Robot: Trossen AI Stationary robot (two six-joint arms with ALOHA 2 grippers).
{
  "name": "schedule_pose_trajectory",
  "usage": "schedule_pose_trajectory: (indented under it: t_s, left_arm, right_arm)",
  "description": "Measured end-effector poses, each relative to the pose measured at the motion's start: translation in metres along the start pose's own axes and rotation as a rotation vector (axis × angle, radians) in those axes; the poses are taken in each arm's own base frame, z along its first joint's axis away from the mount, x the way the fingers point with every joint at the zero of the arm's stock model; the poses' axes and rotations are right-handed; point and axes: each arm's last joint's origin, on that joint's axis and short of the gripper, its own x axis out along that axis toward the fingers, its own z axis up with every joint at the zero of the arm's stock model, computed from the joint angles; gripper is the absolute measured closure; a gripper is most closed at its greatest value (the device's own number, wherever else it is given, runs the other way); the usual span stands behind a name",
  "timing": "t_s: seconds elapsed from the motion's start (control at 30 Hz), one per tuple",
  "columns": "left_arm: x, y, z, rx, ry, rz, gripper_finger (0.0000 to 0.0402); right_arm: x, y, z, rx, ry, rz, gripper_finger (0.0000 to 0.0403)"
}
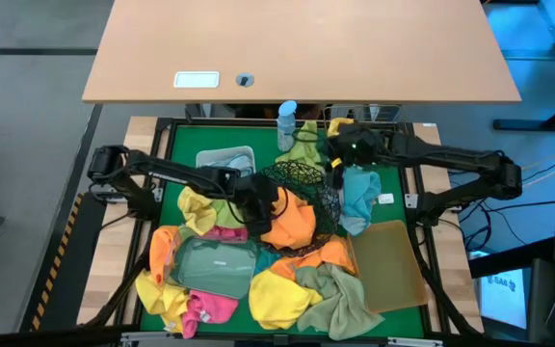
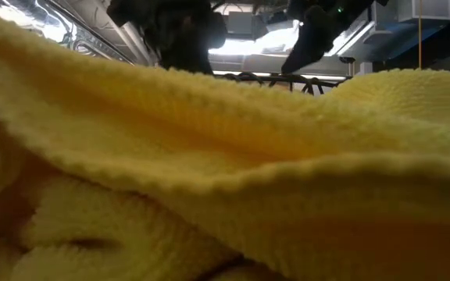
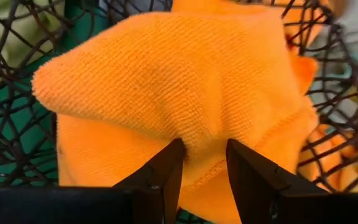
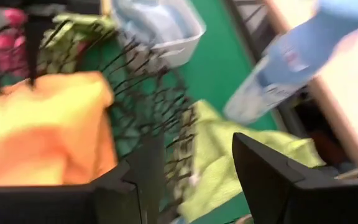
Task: Sort microfiber towel by color & place in baskets
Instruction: Put the orange microfiber towel into the circle wire basket, then put the green microfiber towel into the yellow bin
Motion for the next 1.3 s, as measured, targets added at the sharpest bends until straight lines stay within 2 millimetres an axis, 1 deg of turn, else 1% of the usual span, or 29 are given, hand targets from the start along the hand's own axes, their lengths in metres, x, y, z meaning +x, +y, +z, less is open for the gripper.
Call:
schedule_pose_trajectory:
  t_s: [0.1, 0.2, 0.27, 0.37, 0.47, 0.6, 0.73, 0.87, 1.3]
  left_arm:
    - [-0.008, -0.001, 0.002, 0.001, -0.015, -0.008, 0.0283]
    - [-0.019, -0.003, 0.004, 0.003, -0.031, -0.028, 0.0283]
    - [-0.026, -0.004, 0.005, 0.004, -0.049, -0.034, 0.0283]
    - [-0.034, -0.005, 0.007, 0.007, -0.070, -0.042, 0.0283]
    - [-0.042, -0.006, 0.009, 0.011, -0.098, -0.050, 0.0283]
    - [-0.054, -0.007, 0.011, 0.035, -0.126, -0.055, 0.0283]
    - [-0.064, -0.008, 0.012, 0.036, -0.152, -0.062, 0.0283]
    - [-0.071, -0.009, 0.014, 0.038, -0.177, -0.069, 0.0283]
    - [-0.074, -0.012, 0.013, 0.042, -0.187, -0.073, 0.0283]
  right_arm:
    - [-0.006, -0.004, 0.009, -0.018, -0.025, -0.057, 0.0220]
    - [-0.008, -0.012, 0.015, -0.047, -0.039, -0.086, 0.0220]
    - [-0.006, -0.021, 0.015, -0.037, -0.033, -0.111, 0.0220]
    - [0.002, -0.038, 0.012, -0.015, -0.017, -0.149, 0.0220]
    - [0.015, -0.056, 0.008, 0.024, 0.005, -0.170, 0.0220]
    - [0.040, -0.075, -0.001, 0.062, 0.049, -0.157, 0.0220]
    - [0.065, -0.085, -0.012, 0.058, 0.122, -0.145, 0.0220]
    - [0.085, -0.085, -0.019, 0.043, 0.164, -0.112, 0.0220]
    - [0.124, -0.082, -0.035, -0.113, 0.251, -0.059, 0.0220]
